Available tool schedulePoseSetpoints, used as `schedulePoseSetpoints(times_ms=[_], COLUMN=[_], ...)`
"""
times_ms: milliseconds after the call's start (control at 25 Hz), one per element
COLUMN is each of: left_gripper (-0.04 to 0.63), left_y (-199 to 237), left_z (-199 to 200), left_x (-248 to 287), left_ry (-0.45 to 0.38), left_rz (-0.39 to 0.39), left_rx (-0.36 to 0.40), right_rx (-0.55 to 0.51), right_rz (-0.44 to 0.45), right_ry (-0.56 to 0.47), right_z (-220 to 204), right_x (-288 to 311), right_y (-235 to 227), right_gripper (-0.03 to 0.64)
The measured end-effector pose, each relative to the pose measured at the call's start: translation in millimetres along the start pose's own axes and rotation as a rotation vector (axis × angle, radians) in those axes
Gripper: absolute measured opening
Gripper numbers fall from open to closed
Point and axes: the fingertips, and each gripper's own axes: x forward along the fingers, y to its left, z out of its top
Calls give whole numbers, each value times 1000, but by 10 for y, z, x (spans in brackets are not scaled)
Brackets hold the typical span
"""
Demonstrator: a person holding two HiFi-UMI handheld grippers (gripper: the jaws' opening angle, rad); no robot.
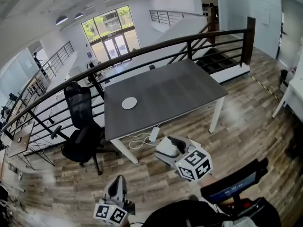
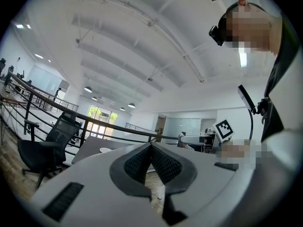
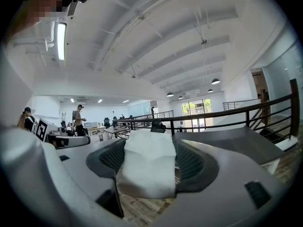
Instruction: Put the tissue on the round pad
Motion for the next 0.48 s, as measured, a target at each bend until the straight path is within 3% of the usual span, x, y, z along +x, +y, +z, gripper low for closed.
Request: schedulePoseSetpoints(times_ms=[240,480], left_gripper=[3,3], left_y=[335,431], left_z=[54,82], left_x=[-236,-273], left_ry=[-7,-9], left_rz=[-27,-49], left_rx=[-6,0], right_rx=[-6,-9], right_rz=[-20,-44], right_ry=[-11,-17], right_z=[32,46], right_x=[216,248], right_y=[341,379], right_gripper=[333,334])
